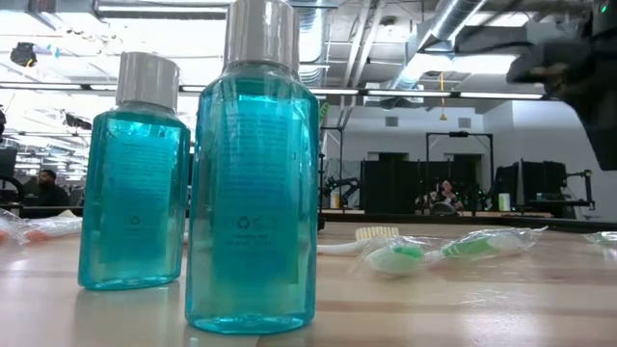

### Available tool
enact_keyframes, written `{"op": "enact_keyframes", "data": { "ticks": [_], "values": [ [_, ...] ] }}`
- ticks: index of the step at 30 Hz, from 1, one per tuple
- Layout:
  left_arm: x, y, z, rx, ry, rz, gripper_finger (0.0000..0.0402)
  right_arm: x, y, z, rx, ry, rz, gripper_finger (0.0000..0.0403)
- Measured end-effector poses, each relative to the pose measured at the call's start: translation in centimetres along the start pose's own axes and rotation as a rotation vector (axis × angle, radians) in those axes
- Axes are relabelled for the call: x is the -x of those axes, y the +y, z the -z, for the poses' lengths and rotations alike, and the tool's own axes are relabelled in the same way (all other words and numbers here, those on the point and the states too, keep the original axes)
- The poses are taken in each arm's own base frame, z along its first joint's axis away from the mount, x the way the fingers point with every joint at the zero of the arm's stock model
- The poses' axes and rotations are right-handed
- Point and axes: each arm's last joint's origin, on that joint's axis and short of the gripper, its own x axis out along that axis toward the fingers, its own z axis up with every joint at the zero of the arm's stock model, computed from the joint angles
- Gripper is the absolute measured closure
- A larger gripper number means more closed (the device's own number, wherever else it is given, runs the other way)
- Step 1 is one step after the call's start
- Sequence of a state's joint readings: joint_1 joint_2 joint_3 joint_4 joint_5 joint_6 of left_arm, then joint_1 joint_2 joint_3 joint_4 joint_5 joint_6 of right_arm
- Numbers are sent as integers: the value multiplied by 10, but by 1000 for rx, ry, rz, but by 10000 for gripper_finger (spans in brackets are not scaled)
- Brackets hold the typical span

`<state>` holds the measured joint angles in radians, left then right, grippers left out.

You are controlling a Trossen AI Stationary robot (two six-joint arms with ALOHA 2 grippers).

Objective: Pick & Place toothbrushing station
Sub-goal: Put the right green toothbrush into the wire organizer

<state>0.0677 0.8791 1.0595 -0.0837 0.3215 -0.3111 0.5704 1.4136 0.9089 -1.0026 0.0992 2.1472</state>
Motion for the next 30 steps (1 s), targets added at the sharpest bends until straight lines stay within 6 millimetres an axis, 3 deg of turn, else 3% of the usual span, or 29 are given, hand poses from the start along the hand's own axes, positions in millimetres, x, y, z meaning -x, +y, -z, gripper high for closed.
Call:
{"op": "enact_keyframes", "data": {
  "ticks": [11,25,30],
  "values": [
    [0,-1,2,-11,20,38,286,-5,-6,-10,-67,-48,154,232],
    [1,1,4,-9,31,35,286,-50,13,9,-90,-40,224,283],
    [1,1,4,14,31,35,286,-61,12,11,-75,-32,292,280]
  ]
}}
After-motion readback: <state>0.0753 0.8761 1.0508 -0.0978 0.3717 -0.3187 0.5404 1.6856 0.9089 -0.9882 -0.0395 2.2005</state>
